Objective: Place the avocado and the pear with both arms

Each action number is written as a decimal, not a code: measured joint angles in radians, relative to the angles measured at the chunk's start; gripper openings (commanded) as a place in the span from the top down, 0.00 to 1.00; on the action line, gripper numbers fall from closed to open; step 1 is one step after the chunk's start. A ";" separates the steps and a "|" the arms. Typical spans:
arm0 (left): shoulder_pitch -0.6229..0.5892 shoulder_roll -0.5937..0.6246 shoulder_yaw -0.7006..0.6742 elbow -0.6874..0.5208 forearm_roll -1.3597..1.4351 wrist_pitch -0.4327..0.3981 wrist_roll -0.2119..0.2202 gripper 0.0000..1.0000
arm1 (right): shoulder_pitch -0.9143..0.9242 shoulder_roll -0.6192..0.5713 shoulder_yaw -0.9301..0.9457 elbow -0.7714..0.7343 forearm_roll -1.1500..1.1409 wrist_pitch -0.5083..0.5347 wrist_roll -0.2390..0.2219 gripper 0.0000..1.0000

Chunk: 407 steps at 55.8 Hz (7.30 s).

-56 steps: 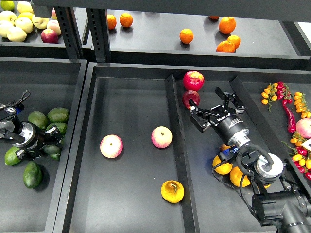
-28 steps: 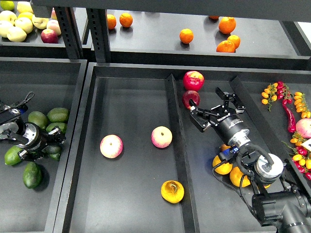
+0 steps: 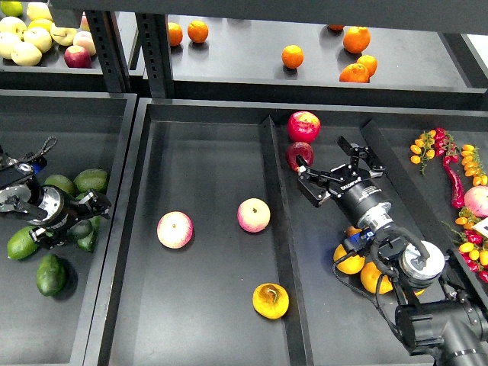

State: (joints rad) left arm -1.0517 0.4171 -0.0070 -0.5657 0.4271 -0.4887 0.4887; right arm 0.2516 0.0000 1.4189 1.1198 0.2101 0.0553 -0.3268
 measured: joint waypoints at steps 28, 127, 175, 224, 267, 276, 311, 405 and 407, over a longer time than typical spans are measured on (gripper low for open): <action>-0.066 0.195 -0.301 -0.187 -0.167 0.000 0.000 0.01 | 0.000 0.000 0.000 0.000 0.000 0.000 -0.006 0.01; 1.164 -0.417 -1.437 -0.736 -0.443 0.000 0.000 0.01 | -0.162 -0.099 -0.294 -0.125 -0.043 0.434 -0.105 0.00; 1.177 -0.417 -1.425 -0.738 -0.443 0.000 0.000 0.00 | -0.081 -0.386 -0.538 -0.236 -0.200 0.434 -0.162 0.00; 1.179 -0.417 -1.423 -0.746 -0.444 0.000 0.000 0.00 | 0.034 -0.103 -0.543 -0.508 -0.298 0.433 -0.162 0.13; 1.185 -0.417 -1.424 -0.749 -0.444 0.000 0.000 0.01 | 0.044 -0.032 -0.461 -0.588 -0.301 0.433 -0.162 0.58; 1.185 -0.417 -1.424 -0.749 -0.444 0.000 0.000 0.01 | 0.043 -0.032 -0.459 -0.589 -0.301 0.433 -0.162 0.83; 1.199 -0.417 -1.424 -0.751 -0.443 0.000 0.000 0.01 | 0.041 -0.034 -0.422 -0.526 -0.280 0.433 -0.162 0.92; 1.203 -0.417 -1.418 -0.748 -0.442 0.000 0.000 0.01 | -0.216 -0.416 -0.312 -0.326 -0.117 0.433 -0.162 0.02; 1.204 -0.417 -1.418 -0.748 -0.442 0.000 0.000 0.00 | -0.217 -0.432 -0.312 -0.304 -0.116 0.433 -0.162 0.02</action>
State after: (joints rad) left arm 0.1520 0.0000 -1.4250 -1.3132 -0.0150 -0.4887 0.4886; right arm 0.0348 -0.4323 1.1069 0.8156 0.0936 0.4887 -0.4887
